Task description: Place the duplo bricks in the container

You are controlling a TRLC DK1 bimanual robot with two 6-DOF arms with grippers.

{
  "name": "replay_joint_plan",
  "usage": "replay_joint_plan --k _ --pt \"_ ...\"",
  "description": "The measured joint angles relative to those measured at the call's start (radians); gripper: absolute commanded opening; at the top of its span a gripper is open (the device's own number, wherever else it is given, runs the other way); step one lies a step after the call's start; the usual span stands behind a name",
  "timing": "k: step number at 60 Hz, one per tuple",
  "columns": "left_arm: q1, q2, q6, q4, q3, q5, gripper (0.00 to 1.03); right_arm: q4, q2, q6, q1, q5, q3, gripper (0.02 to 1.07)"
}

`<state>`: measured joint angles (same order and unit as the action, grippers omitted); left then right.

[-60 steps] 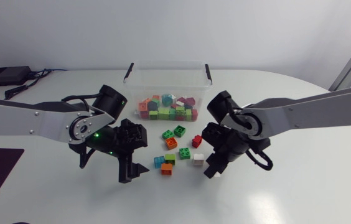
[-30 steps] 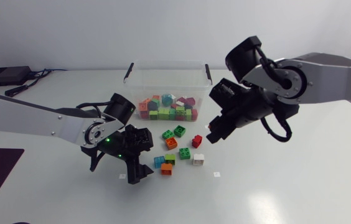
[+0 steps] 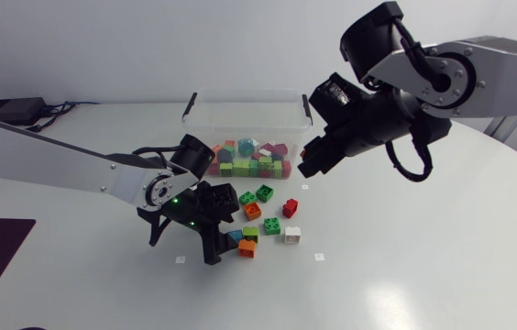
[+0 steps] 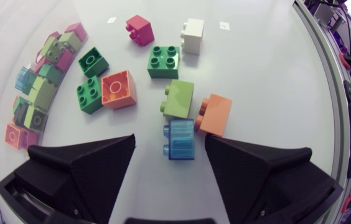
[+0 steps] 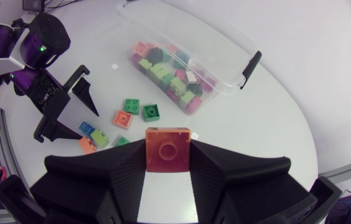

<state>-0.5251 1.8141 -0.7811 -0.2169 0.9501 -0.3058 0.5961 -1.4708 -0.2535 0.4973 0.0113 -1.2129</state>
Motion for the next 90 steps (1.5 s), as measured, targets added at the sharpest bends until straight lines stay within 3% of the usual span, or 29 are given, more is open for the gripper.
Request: replay_joint_plan --k 5,21,24,28,41,83,86,90 --pt "-0.008 0.016 0.0 0.003 0.008 -0.002 0.45 0.0 -0.002 0.003 0.001 0.004 -0.023 0.32" --pt "-0.021 0.035 0.0 -0.003 0.009 -0.026 0.4 -0.053 -0.052 0.022 -0.002 0.032 -0.106 0.32" --pt "-0.021 0.035 0.0 -0.046 0.013 -0.026 0.37 -0.067 -0.078 0.023 -0.002 0.035 -0.128 0.32" --pt "-0.021 0.035 -0.001 -0.113 0.021 -0.026 0.37 -0.08 -0.106 0.026 -0.003 0.037 -0.15 0.32" --pt "0.001 0.031 -0.013 -0.19 0.037 -0.029 0.37 -0.122 -0.201 0.038 -0.029 0.048 -0.227 0.32" --pt "0.131 -0.147 -0.06 -0.302 0.142 -0.09 0.37 -0.19 -0.503 0.053 -0.071 0.064 -0.499 0.32" --pt "0.129 -0.146 -0.066 -0.305 0.141 -0.095 0.41 -0.19 -0.504 0.06 -0.076 0.064 -0.5 0.32" --pt "0.121 -0.144 -0.066 -0.306 0.141 -0.1 0.75 -0.19 -0.504 0.067 -0.08 0.064 -0.502 0.33"
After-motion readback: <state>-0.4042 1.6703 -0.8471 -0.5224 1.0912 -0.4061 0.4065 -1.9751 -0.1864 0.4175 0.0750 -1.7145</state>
